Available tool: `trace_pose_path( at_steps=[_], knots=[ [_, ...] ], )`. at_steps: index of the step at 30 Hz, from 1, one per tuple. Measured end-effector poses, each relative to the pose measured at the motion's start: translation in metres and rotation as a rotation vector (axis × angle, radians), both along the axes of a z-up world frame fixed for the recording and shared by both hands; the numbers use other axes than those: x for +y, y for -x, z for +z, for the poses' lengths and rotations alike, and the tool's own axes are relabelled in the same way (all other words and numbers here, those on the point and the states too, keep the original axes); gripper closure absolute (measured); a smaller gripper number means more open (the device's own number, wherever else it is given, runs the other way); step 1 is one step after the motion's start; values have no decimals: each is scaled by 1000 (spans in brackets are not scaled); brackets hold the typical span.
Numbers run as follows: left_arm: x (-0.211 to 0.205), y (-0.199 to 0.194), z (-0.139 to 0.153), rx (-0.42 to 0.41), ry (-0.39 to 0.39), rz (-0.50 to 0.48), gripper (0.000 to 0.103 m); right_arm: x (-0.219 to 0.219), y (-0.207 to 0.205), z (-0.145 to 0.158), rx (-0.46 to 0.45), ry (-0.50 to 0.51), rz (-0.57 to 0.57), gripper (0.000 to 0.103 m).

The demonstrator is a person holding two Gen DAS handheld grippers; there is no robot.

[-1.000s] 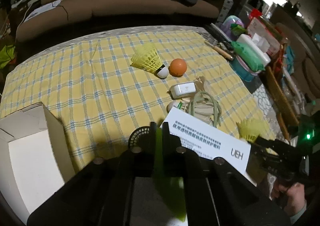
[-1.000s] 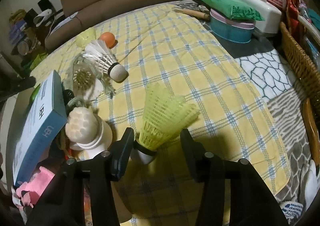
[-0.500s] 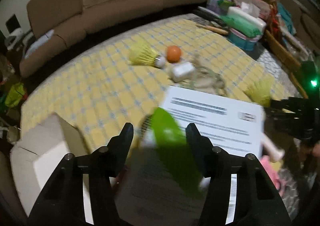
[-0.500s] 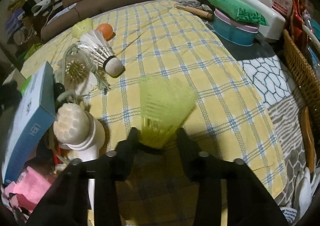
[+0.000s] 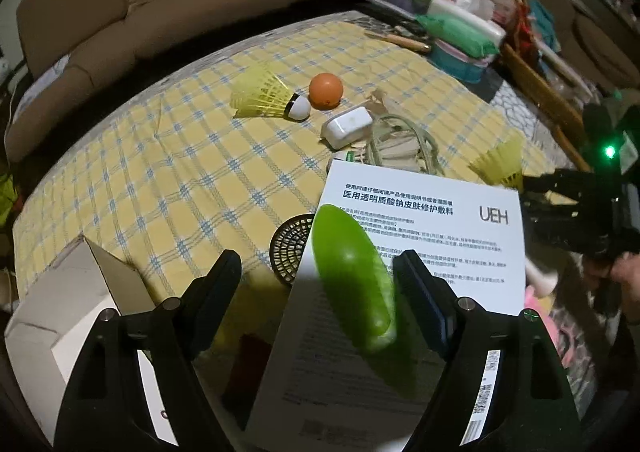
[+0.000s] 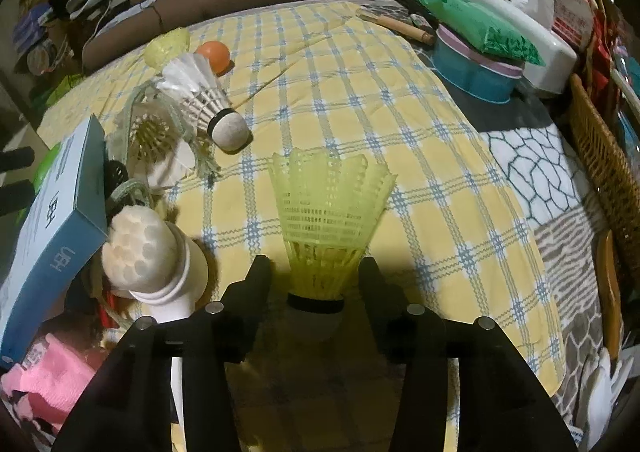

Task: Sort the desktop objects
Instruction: 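Lift the yellow shuttlecock with the right gripper while the left gripper grasps another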

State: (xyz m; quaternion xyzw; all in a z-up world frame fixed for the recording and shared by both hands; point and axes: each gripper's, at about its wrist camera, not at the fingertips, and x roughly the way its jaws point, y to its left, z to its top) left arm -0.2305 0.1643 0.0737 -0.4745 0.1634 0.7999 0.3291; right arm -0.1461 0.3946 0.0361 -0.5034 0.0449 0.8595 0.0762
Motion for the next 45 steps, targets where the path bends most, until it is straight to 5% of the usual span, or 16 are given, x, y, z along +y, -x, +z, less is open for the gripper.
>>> trace_pose_path(
  at_steps=[1,2,6,13,17,18,22,27,31,35,37,45],
  knots=[
    [-2,1,0,-21,-25,-13,50,-1,1,0,1,-7,5,69],
    [-3,3,0,-43,-44,-17,75,-1,1,0,3,-7,8,76],
    [-10,14,1,-83,-51,9,103,2,-1,1,6,16,-2,76],
    [-19,20,8,-115,-100,35,97,7,-5,12,47,48,-16,77],
    [-15,35,23,-97,-159,92,36,8,-2,20,63,55,-3,77],
    [-12,41,27,-86,-171,109,30,7,0,23,69,54,5,77],
    [6,85,25,-125,-172,220,30,6,5,32,91,55,31,76],
    [40,145,-16,-233,-58,380,34,7,18,36,106,67,57,77],
    [65,167,-42,-252,-22,424,37,8,26,36,109,69,76,77],
    [77,181,-52,-272,-77,457,37,12,28,38,120,75,89,77],
    [86,188,-58,-258,-31,461,38,14,29,39,128,83,87,76],
    [87,199,-66,-253,18,453,74,13,34,41,132,88,98,76]
  ],
)
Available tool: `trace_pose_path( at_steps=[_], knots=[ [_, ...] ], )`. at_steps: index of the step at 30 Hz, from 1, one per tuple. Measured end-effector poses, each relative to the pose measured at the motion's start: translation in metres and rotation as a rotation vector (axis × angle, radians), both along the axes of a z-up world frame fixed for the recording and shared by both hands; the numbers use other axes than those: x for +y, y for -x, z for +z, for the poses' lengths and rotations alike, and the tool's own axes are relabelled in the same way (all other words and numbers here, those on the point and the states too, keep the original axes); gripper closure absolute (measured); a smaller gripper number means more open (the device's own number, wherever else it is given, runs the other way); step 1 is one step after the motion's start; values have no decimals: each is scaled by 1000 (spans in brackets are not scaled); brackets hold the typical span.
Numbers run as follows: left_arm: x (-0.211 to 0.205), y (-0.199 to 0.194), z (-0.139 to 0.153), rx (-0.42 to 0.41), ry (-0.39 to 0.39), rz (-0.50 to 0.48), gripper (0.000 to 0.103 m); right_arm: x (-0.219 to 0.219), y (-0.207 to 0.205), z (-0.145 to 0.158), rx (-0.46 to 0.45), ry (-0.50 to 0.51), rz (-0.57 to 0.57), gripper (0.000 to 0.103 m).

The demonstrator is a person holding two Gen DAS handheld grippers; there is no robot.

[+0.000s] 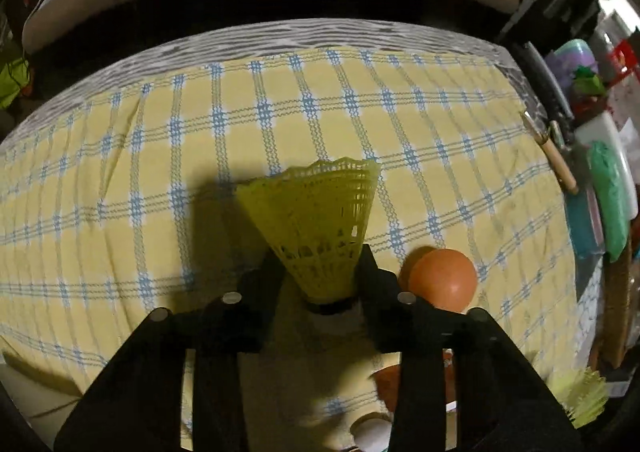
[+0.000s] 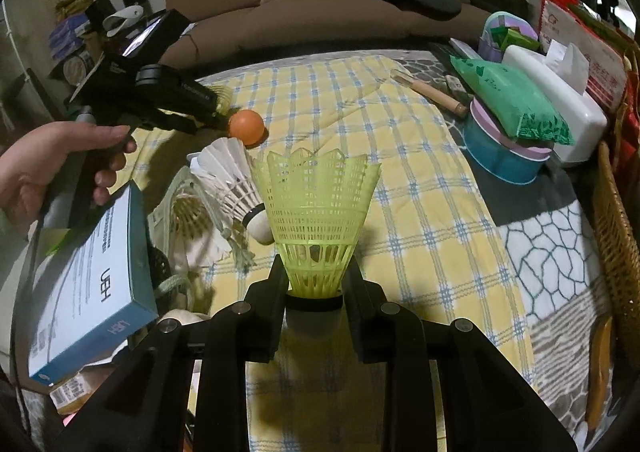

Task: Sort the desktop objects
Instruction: 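Carry both yellow shuttlecocks in both grippers over the white box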

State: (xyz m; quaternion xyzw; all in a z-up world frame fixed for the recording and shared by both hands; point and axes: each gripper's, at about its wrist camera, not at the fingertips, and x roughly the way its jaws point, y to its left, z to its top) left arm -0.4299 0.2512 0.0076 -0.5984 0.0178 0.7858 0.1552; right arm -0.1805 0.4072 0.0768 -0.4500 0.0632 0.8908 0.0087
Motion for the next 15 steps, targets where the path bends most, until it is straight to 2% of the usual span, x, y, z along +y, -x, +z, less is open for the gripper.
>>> trace_pose_path(
  at_steps=[4,8,15],
  knots=[
    [-15,-3,15,20,-33,20,75,-1,-1,3,-1,16,-6,76],
    [-37,-16,45,51,-76,2,76,-4,-5,13,-1,46,-22,77],
    [-85,-60,106,94,-159,-31,76,-26,-14,56,36,48,-21,76]
  ],
)
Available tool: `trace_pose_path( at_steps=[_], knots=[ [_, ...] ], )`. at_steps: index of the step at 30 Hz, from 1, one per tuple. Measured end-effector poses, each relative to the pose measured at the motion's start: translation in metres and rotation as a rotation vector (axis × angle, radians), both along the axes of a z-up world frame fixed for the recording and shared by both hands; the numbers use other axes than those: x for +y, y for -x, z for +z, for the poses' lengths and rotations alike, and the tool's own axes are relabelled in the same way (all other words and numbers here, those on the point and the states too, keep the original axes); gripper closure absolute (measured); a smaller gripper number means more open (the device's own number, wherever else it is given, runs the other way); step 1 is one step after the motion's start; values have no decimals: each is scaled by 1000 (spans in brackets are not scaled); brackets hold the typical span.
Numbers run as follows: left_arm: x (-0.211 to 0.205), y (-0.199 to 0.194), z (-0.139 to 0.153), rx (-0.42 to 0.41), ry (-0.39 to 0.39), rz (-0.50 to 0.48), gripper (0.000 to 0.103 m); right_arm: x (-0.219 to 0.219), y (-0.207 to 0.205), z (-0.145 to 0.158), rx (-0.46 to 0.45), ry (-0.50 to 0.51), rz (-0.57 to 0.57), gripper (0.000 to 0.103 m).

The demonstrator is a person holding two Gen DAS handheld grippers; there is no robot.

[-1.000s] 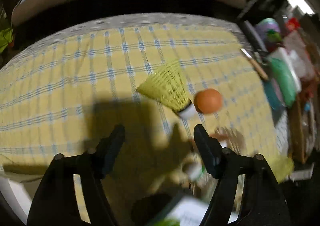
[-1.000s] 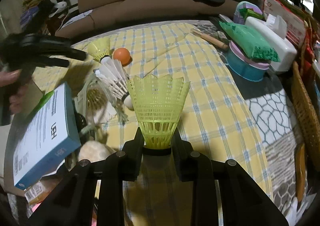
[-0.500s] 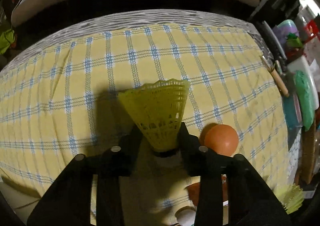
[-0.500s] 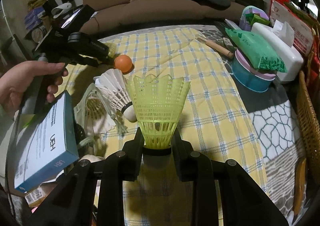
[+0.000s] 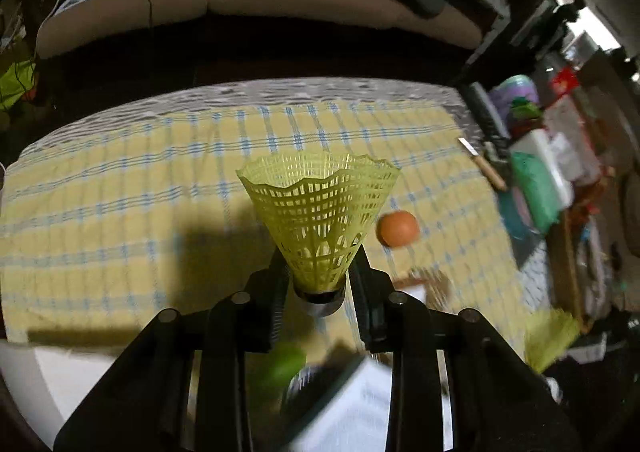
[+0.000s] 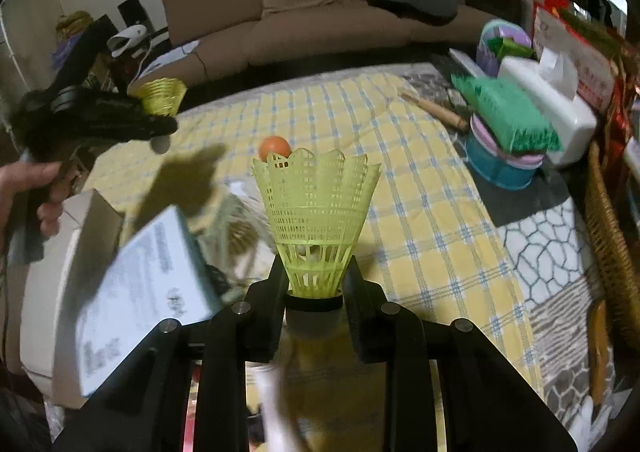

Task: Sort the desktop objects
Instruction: 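Carry both yellow shuttlecocks in both grippers over the white box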

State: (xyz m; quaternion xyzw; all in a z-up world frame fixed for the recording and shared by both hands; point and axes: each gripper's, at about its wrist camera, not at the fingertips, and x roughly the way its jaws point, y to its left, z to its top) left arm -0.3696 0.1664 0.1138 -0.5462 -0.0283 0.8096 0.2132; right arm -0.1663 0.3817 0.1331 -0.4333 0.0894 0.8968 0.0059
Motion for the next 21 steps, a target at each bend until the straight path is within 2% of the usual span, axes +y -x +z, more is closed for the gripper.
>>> trace_pose_path(
  at_steps=[5,11,15,21],
  knots=[
    [-47,-56,32,22,-22,-23,76,-33,-5,33,21,62,37,76],
    [-114,-125,43,16,-71,-3,76,-99,-16,55,16,120,100,76],
    [-157,-167,35,-21,-113,26,76,-147,-29,56,-4,154,144,76],
    [-201,-217,35,-6,-87,44,76,-210,-47,40,-39,190,201,76]
  ],
)
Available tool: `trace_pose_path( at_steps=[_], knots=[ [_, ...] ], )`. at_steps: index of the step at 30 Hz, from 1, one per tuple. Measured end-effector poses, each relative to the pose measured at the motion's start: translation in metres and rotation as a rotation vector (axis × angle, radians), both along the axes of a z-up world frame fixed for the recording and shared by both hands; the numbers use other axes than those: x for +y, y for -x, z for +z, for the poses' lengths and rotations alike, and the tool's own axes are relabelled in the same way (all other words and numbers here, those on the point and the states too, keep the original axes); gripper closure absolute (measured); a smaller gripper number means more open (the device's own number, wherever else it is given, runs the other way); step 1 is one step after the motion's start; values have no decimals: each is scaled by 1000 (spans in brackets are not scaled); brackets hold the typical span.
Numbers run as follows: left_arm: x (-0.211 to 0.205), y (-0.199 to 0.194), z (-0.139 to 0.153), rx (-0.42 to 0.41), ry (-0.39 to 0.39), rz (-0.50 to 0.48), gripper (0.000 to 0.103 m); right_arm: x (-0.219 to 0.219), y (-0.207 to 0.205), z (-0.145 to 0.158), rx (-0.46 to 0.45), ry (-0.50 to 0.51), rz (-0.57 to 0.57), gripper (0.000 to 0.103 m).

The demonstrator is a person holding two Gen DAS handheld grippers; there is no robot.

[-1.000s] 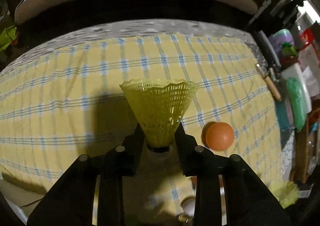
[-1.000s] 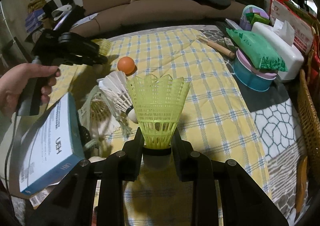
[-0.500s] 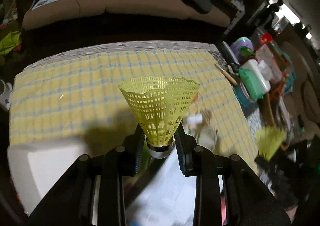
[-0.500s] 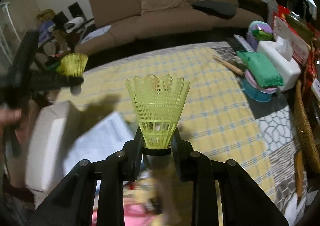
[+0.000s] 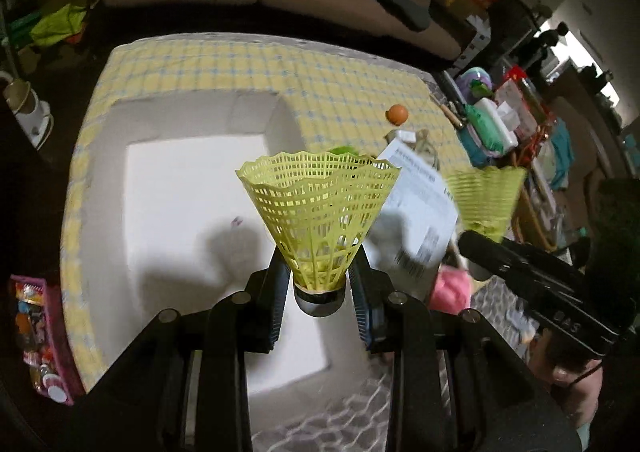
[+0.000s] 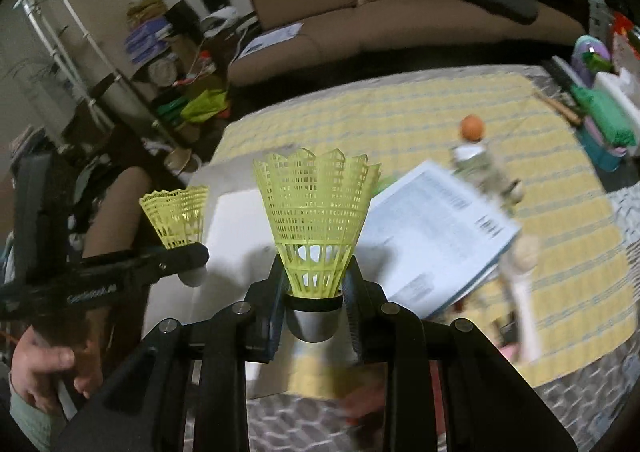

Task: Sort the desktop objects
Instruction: 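Carry both yellow shuttlecocks in both grippers over the white box, then lower both shuttlecocks into the white box and open both grippers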

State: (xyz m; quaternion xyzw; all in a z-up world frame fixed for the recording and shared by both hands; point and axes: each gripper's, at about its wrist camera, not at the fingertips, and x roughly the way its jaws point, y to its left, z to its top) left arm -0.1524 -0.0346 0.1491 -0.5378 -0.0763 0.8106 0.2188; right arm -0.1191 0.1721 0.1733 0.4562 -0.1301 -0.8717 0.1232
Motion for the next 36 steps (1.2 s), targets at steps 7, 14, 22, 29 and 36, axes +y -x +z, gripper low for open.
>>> trace_pose_path(
  at_steps=[7,14,22,29,36],
  knots=[
    [-46,-33,-7,2,49,23,76,-49,-14,-22,-36,1,37,76],
    [-76,-49,-26,-13,62,48,76,-76,-16,-35,-61,-6,47,76],
    [-94,-46,-57,-50,55,79,76,-105,-9,-58,-101,-26,71,76],
    [-90,-43,-78,-82,57,67,75,-115,-2,-81,-146,-27,86,76],
    [-86,-43,-86,-90,71,71,75,-120,-1,-88,-162,-31,93,76]
  ],
)
